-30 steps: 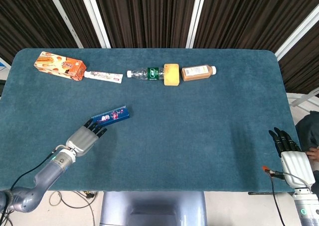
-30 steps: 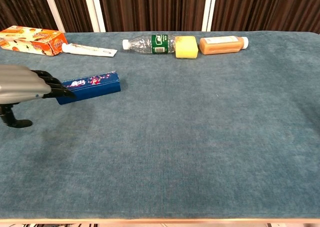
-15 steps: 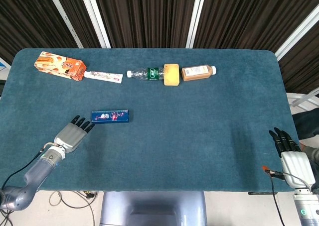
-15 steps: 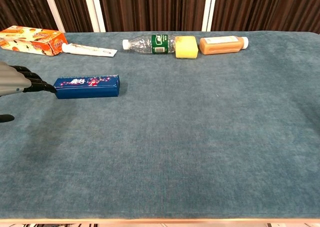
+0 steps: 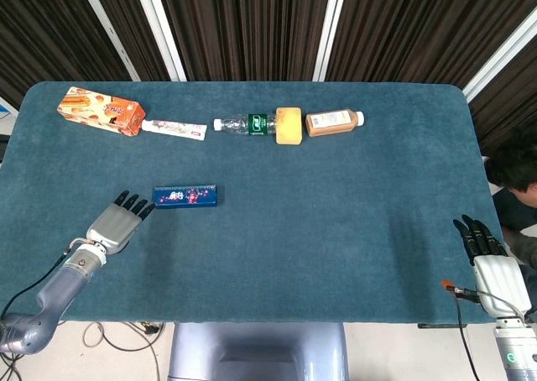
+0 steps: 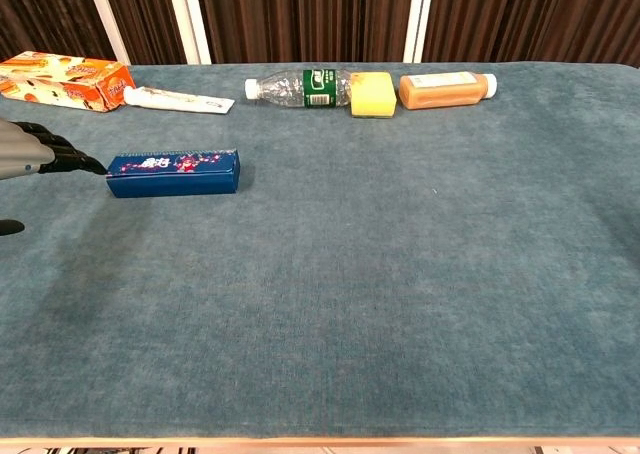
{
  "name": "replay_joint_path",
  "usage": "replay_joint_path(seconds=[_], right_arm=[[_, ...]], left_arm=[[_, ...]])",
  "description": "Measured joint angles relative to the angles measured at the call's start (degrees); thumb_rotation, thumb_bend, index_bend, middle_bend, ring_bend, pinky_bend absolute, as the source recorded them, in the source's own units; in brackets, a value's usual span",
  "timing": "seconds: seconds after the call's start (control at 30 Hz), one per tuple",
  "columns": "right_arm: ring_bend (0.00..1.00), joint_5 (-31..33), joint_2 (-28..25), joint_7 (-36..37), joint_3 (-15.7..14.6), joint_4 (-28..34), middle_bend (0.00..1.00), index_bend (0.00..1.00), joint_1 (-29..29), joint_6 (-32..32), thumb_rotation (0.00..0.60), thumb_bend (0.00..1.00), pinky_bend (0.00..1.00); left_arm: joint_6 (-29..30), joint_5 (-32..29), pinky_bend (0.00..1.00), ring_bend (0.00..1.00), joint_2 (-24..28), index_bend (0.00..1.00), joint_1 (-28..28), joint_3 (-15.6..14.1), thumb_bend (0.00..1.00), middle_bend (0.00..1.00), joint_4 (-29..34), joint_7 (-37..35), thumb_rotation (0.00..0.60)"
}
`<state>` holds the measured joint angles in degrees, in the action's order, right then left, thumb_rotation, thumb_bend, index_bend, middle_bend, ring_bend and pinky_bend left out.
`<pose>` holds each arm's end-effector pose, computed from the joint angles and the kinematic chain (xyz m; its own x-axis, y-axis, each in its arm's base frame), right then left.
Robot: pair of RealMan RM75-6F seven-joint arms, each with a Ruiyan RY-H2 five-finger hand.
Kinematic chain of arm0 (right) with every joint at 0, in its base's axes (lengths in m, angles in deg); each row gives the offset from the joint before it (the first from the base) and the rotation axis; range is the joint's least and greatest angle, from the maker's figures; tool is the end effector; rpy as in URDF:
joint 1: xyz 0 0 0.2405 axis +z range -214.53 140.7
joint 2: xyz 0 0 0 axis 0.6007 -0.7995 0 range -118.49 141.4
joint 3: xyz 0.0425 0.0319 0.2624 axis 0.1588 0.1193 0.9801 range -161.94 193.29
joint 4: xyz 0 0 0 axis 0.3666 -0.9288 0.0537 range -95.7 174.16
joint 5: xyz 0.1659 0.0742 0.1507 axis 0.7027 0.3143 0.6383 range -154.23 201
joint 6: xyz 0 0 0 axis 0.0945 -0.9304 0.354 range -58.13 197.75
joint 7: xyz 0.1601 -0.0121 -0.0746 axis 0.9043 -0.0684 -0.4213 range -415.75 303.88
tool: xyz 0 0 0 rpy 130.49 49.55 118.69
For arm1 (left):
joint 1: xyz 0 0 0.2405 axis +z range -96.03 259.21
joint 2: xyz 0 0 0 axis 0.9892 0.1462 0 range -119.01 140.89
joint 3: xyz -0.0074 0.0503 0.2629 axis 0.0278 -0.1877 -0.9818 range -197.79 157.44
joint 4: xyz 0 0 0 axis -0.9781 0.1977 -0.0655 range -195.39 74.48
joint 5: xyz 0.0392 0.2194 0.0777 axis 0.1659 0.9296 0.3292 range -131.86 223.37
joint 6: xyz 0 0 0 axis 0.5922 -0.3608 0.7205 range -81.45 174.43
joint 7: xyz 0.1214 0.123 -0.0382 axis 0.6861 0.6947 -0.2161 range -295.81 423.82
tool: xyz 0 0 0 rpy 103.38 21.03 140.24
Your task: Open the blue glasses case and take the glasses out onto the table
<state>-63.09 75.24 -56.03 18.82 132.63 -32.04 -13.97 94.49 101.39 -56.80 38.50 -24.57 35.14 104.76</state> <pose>-0.3274 -0.2181 0.1366 0.3859 -0.0209 0.9223 -0.9225 -0.0203 0.3855 -0.2540 0.3482 0.0170 0.8441 0.3461 0.4094 0.5321 -0.4480 -0.7184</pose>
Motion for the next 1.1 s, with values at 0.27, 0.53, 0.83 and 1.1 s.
replay_joint_path(seconds=[0.27, 0.53, 0.83, 1.1], right_arm=[[0.0, 0.0, 0.0, 0.0, 0.0, 0.1, 0.0, 0.0, 0.0, 0.1, 0.6, 0.2, 0.21], [0.0, 0.1, -0.1, 0.1, 0.0, 0.2, 0.0, 0.0, 0.1, 0.3, 0.6, 0.2, 0.21], [0.0, 0.5, -0.2, 0.8, 0.0, 0.2, 0.0, 0.0, 0.2, 0.8, 0.6, 0.21, 0.21], [0.0, 0.7, -0.3, 1.4, 0.1, 0.3, 0.0, 0.0, 0.3, 1.2, 0.6, 0.21, 0.21]], left_arm=[[6.5, 4.1, 0.01, 0.0, -0.2, 0.0, 2.6, 2.3, 0.23, 0.15, 1.8, -6.4, 0.6], [14.3, 1.7, 0.03, 0.0, -3.8, 0.03, 4.5, 8.5, 0.29, 0.2, 2.0, -9.7, 0.6], [12.6, -10.8, 0.03, 0.0, -8.4, 0.03, 0.3, 12.5, 0.29, 0.23, -1.1, -2.7, 0.6], [11.8, -16.5, 0.03, 0.0, -12.1, 0.03, -2.8, 13.2, 0.29, 0.23, -4.2, 1.6, 0.6]])
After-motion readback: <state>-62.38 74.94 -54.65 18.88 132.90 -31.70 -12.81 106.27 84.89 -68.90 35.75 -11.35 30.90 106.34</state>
